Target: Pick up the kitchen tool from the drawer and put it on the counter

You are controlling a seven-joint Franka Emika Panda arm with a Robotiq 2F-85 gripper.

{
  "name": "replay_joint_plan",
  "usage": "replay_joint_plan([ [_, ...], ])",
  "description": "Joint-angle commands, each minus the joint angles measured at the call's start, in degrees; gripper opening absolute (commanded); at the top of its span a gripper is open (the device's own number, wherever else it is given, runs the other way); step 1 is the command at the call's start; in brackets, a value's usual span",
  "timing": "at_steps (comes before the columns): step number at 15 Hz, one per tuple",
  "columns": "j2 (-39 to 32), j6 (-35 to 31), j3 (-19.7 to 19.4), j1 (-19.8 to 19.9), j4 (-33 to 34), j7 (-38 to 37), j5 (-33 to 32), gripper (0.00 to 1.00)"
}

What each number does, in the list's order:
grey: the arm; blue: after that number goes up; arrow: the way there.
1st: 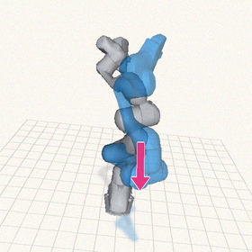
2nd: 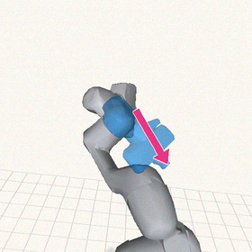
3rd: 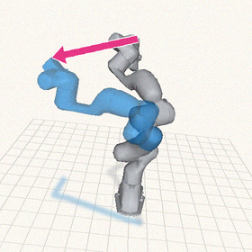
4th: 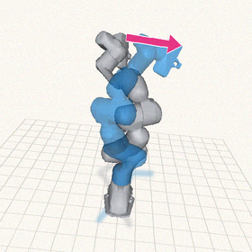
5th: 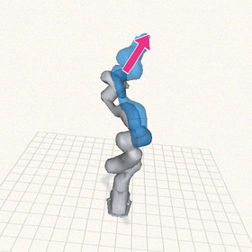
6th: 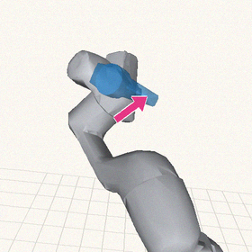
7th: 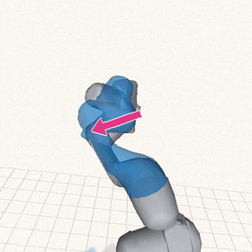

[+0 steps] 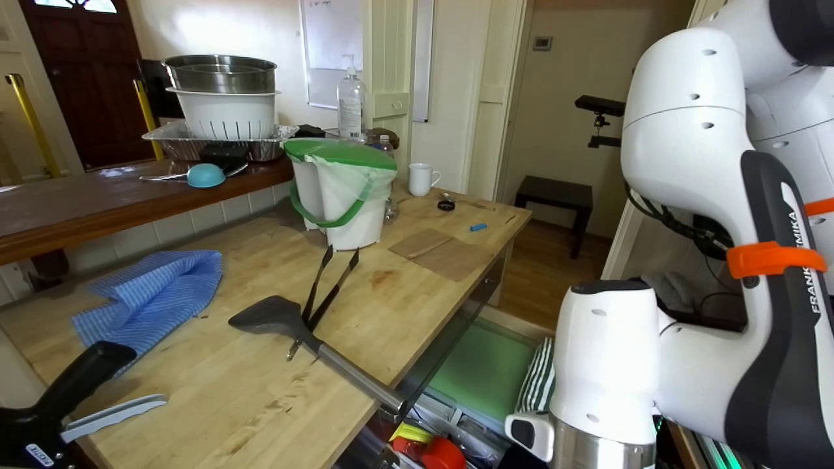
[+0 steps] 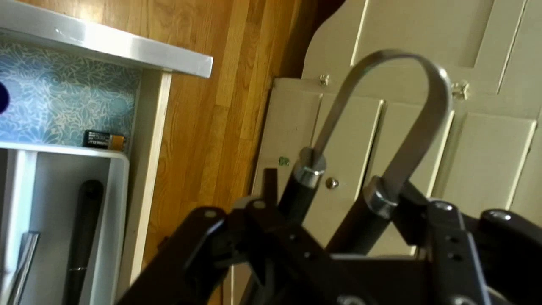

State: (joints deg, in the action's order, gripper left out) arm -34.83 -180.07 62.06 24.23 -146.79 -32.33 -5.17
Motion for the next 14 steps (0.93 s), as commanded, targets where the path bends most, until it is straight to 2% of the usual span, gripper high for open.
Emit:
replay_joint_plan([
  [1, -4.1, 11.5, -0.2, -5.5, 7.5, 10.7, 7.1, 0.39],
  [4, -5.2, 22.1, -3.0, -12.2, 14.3, 17.7, 11.8, 0.39],
  [6, -4.4, 28.7, -6.9, -18.4, 18.6, 20.9, 13.5, 0.39],
  [7, -2.1, 29.4, -9.7, -22.0, 19.4, 21.1, 13.7, 0.39],
  [10, 1.2, 25.7, -15.8, -28.8, 20.0, 23.2, 13.1, 0.39],
  [12, 3.4, 22.5, -19.6, -31.9, 19.0, 25.6, 12.0, 0.39],
  [14, 4.6, 16.6, -21.8, -33.7, 17.1, 28.5, 12.0, 0.39],
])
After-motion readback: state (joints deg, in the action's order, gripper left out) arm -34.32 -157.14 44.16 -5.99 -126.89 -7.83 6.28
